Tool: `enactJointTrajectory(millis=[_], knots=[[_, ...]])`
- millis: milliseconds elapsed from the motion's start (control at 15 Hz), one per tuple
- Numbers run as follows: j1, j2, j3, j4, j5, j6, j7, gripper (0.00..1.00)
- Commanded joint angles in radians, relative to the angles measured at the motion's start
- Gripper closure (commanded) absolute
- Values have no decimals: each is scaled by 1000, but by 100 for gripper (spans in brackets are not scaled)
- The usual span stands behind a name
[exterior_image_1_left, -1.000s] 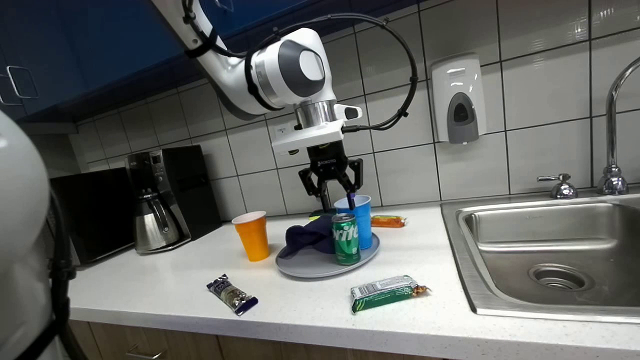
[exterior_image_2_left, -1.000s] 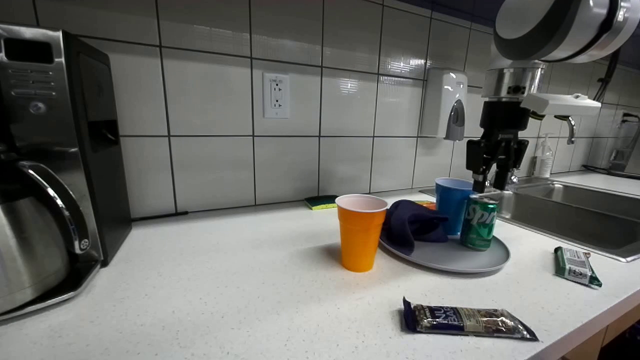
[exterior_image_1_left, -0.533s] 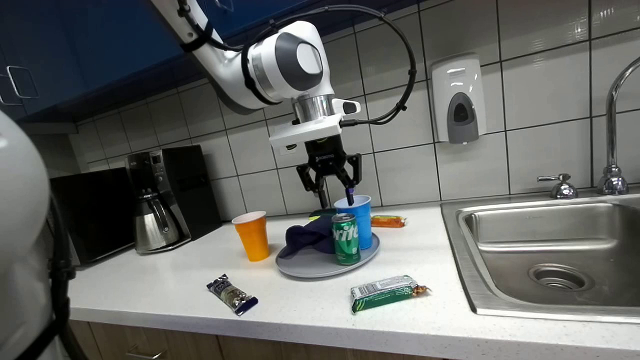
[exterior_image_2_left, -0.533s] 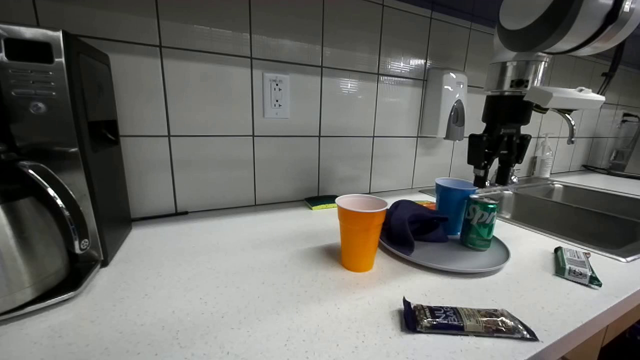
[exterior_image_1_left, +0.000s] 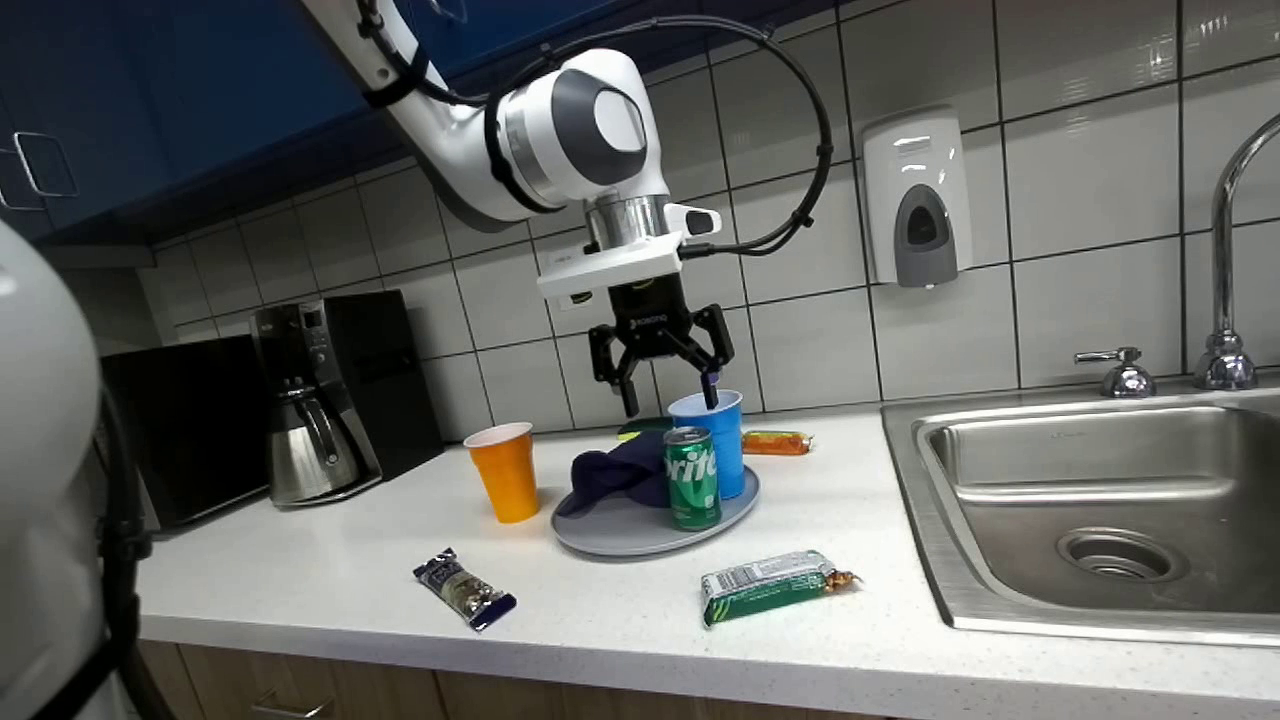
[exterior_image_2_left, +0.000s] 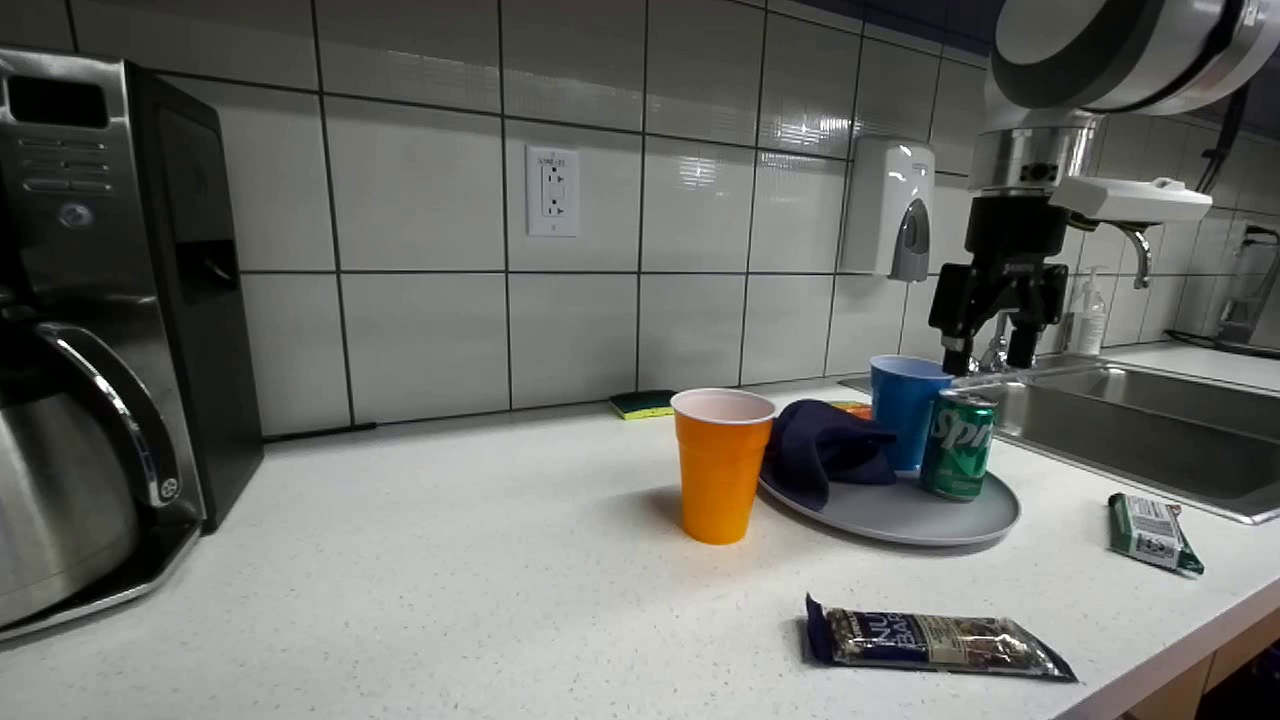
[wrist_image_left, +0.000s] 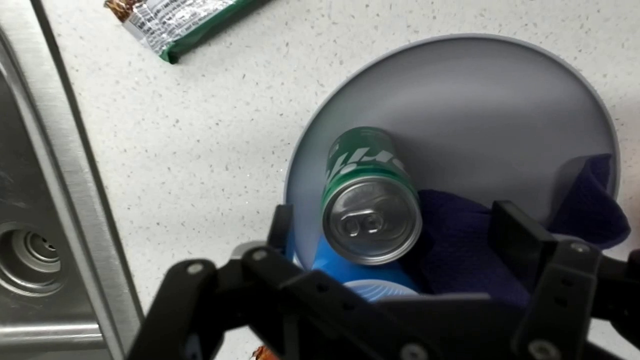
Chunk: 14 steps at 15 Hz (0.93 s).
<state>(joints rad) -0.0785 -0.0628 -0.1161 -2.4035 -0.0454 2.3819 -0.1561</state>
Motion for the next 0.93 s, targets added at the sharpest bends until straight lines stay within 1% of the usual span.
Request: enactJointTrajectory(millis=[0,867], knots=[[-5,42,6,40,5,-19,-7,0],[-9,162,9,93,0,-13,-5,0]])
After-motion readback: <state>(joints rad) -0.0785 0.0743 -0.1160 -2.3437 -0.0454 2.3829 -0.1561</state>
